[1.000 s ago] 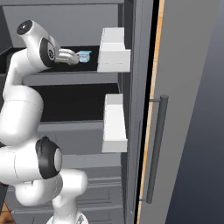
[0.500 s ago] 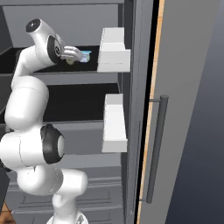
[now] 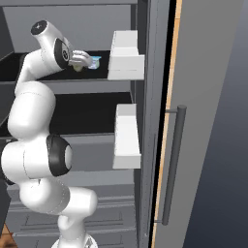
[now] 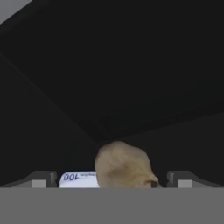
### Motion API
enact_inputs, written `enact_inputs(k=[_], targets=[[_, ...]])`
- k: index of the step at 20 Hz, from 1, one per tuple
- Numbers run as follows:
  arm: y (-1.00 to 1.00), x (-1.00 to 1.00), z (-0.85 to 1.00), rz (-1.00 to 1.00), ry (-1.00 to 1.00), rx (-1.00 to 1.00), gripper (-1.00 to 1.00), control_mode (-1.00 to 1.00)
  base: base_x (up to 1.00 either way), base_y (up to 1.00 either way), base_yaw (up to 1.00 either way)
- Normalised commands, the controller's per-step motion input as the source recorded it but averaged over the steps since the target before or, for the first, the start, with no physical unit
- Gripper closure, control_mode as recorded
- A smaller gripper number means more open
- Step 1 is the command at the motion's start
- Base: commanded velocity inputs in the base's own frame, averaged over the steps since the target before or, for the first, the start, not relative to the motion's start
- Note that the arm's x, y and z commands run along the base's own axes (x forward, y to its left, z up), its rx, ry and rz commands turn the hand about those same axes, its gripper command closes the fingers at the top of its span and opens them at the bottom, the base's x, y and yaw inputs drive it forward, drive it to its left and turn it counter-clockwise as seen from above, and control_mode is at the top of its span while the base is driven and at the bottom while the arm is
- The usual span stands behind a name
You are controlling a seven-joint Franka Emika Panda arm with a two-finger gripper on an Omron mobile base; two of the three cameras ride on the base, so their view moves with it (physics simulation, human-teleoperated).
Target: Retrieve the bottle and the shaker from the cabinet and place them next to the mixing bowl on the counter. Then add garlic from the fridge to the mixing bowl.
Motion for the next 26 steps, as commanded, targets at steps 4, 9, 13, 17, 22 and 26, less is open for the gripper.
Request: enact_inputs(k=[4, 9, 13, 17, 22, 26], targets=[[0.03, 0.05, -0.08, -0.01, 0.00, 0.00, -1.00, -1.00, 0.00, 0.00, 0.00], [0.05, 0.15, -0.35, 0.00, 0.00, 0.00, -1.00, -1.00, 0.00, 0.00, 0.00], [0.01, 0.32, -0.24, 0.00, 0.00, 0.00, -1.00, -1.00, 0.00, 0.00, 0.00], [0.00, 0.38, -0.05, 0.00, 0.00, 0.00, -1.00, -1.00, 0.00, 0.00, 0.00], [0.00, 0.26, -0.01, 0.00, 0.02, 0.00, 1.00, -1.00, 0.00, 0.00, 0.00], [-0.10, 0.00, -0.11, -0.03, 0.22, 0.00, 1.00, -1.00, 0.00, 0.00, 0.00]])
